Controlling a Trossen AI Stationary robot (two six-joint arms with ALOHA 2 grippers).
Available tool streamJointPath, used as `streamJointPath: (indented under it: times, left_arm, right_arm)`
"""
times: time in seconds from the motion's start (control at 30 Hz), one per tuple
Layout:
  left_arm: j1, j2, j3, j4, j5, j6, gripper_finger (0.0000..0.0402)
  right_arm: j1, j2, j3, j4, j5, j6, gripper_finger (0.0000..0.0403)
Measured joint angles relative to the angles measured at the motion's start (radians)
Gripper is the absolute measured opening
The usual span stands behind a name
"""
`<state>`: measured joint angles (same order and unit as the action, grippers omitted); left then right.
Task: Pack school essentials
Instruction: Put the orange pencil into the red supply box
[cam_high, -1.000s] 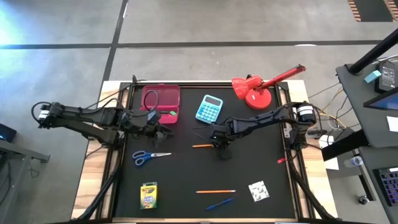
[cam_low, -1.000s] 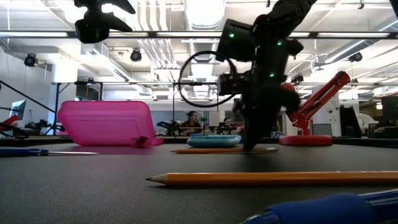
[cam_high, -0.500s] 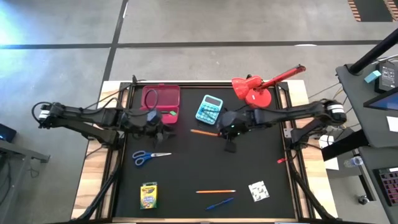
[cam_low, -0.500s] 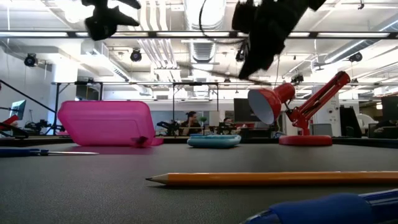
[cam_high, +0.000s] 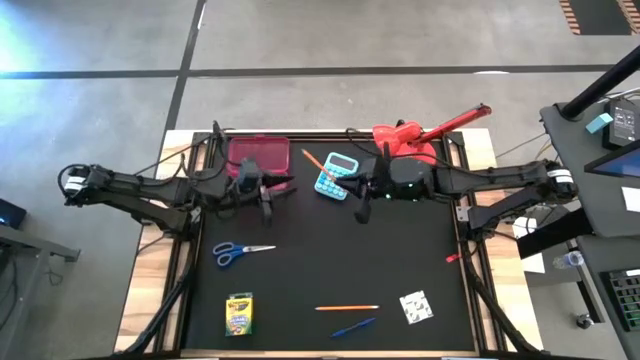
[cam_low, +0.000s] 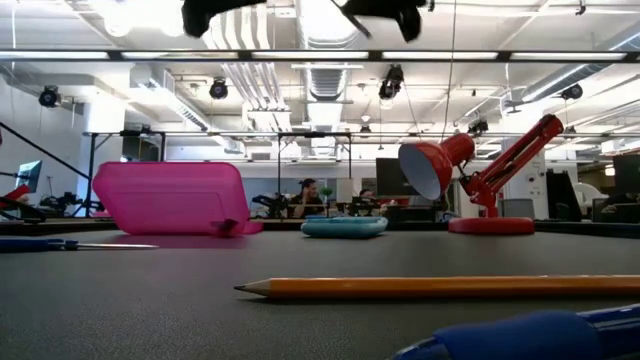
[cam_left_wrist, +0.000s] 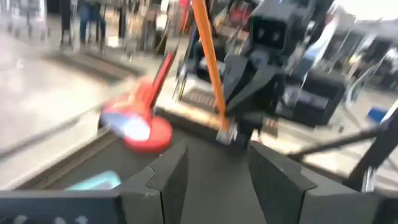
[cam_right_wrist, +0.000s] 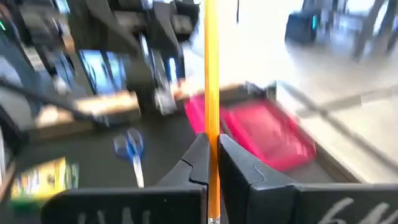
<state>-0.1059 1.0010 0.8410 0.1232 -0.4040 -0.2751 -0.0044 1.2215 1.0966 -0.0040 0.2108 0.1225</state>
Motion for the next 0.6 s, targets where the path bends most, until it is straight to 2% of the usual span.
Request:
streamJointPath:
  times: [0.17,0.27,0.6]
  left_arm:
    - [-0.001,0.054,0.000,0.187,0.028,0.054,0.0148]
    - [0.000,0.088,0.000,0.267,0.025,0.055,0.0148]
    - [-0.001,0.171,0.000,0.512,0.033,0.129,0.0148]
  right_arm:
    - [0.000,0.028,0.017,0.184,-0.004,-0.030,0.0009]
    - [0.001,0.050,0.044,0.234,-0.055,-0.030,0.0009]
    - [0.042,0.150,0.149,0.225,-0.128,-0.069,0.0009]
